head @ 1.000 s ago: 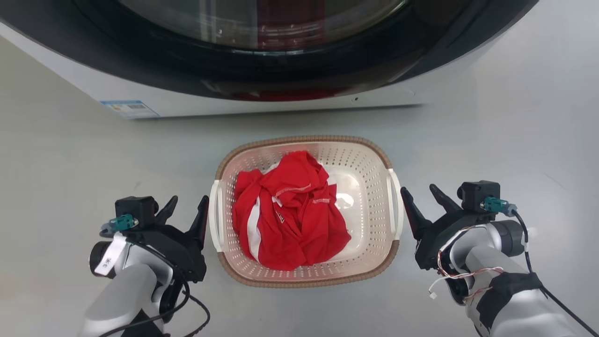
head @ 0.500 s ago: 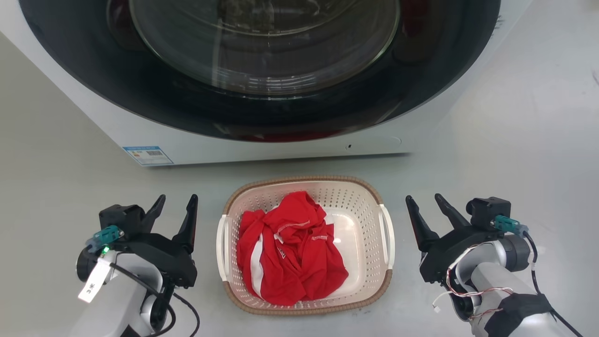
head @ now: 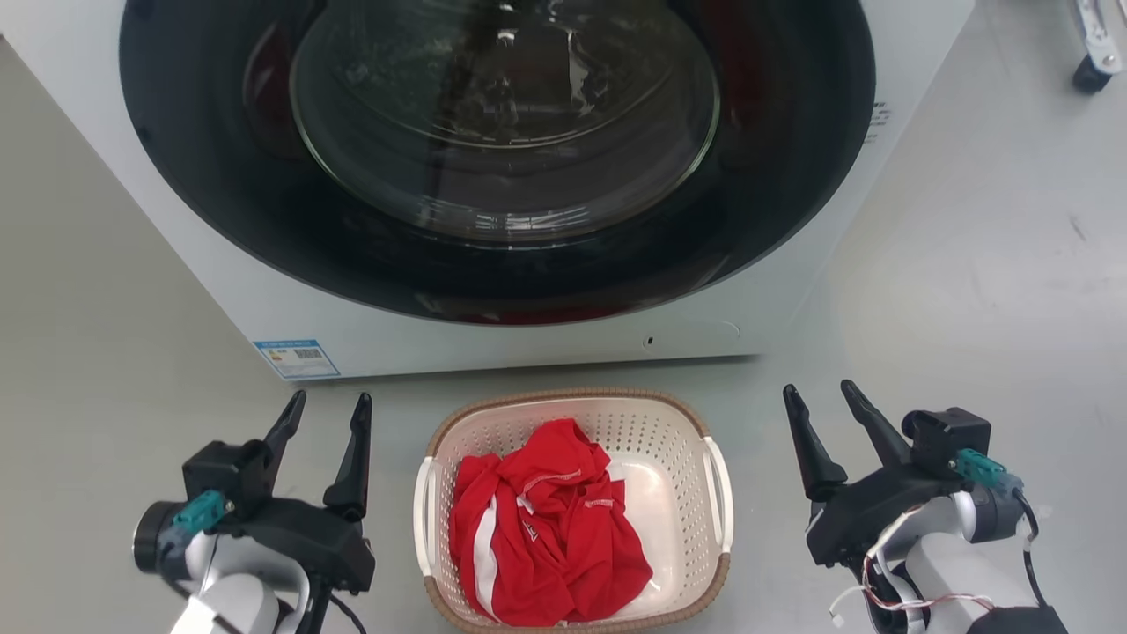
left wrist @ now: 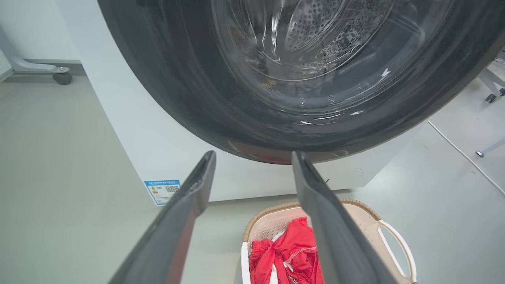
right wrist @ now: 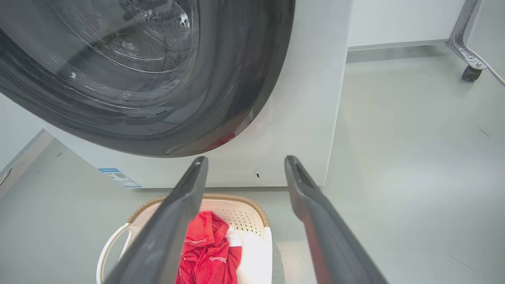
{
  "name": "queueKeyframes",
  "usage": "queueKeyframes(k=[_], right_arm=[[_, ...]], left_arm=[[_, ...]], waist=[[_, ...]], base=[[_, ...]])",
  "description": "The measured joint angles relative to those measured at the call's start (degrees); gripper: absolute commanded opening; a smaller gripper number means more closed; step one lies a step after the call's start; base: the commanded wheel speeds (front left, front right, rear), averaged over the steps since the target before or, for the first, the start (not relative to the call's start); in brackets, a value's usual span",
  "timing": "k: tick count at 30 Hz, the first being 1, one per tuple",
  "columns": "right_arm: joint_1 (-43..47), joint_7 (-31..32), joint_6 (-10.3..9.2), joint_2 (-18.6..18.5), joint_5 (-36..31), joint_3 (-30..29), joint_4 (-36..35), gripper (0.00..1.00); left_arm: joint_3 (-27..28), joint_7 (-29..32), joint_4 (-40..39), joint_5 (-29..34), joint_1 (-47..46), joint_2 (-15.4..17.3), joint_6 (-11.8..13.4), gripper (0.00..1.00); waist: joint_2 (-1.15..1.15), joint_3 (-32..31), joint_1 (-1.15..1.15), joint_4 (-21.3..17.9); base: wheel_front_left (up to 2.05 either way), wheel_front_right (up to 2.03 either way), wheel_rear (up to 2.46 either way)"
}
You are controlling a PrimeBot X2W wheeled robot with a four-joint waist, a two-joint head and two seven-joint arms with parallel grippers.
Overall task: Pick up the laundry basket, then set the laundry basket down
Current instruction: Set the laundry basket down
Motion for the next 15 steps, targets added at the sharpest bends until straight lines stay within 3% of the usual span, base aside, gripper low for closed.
queueKeyframes(k=[8, 15], right_arm=[[5.8, 0.0, -2.6, -1.8, -2.9, -2.2, -8.7, 1.0], [10.1, 0.0, -3.77, -3.4, -4.5, -3.8, -15.0, 1.0]], left_arm=[[2.3, 0.0, -11.1, 2.7, 7.4, 1.3, 2.7, 1.0], [3.6, 0.0, -17.6, 5.1, 12.9, 2.0, 3.9, 1.0]], waist=[[0.0, -3.6, 0.0, -0.3], [0.0, -6.3, 0.0, -0.4]], base=[[0.0, 0.0, 0.0], [0.0, 0.0, 0.0]])
